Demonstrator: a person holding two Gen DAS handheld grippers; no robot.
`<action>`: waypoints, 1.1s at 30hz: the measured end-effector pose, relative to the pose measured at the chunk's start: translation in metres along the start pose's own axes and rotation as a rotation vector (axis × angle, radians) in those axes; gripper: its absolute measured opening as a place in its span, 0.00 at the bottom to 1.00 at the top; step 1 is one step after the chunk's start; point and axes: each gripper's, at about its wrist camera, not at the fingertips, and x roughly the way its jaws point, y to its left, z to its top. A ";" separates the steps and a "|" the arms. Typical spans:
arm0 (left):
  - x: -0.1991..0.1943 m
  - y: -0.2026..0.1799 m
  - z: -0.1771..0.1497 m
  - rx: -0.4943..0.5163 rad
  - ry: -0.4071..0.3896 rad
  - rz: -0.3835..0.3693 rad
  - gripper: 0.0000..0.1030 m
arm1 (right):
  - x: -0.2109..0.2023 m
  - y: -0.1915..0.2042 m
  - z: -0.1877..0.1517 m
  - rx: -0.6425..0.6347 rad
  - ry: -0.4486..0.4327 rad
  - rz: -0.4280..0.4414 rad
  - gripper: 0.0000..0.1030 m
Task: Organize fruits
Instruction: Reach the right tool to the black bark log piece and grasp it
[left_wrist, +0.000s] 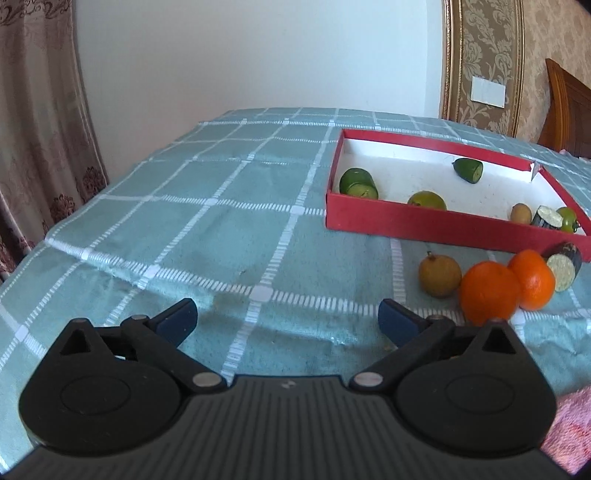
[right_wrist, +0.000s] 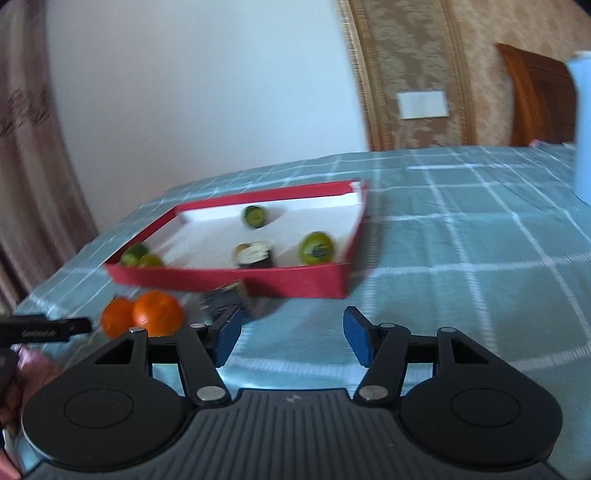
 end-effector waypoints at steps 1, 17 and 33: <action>0.001 0.000 0.001 -0.004 0.005 -0.004 1.00 | 0.001 0.005 0.001 -0.016 0.004 0.005 0.59; 0.002 0.007 0.000 -0.043 0.018 -0.038 1.00 | 0.043 0.048 0.018 -0.201 0.104 -0.004 0.59; 0.001 0.008 0.000 -0.048 0.015 -0.042 1.00 | 0.052 0.051 0.020 -0.230 0.093 -0.023 0.58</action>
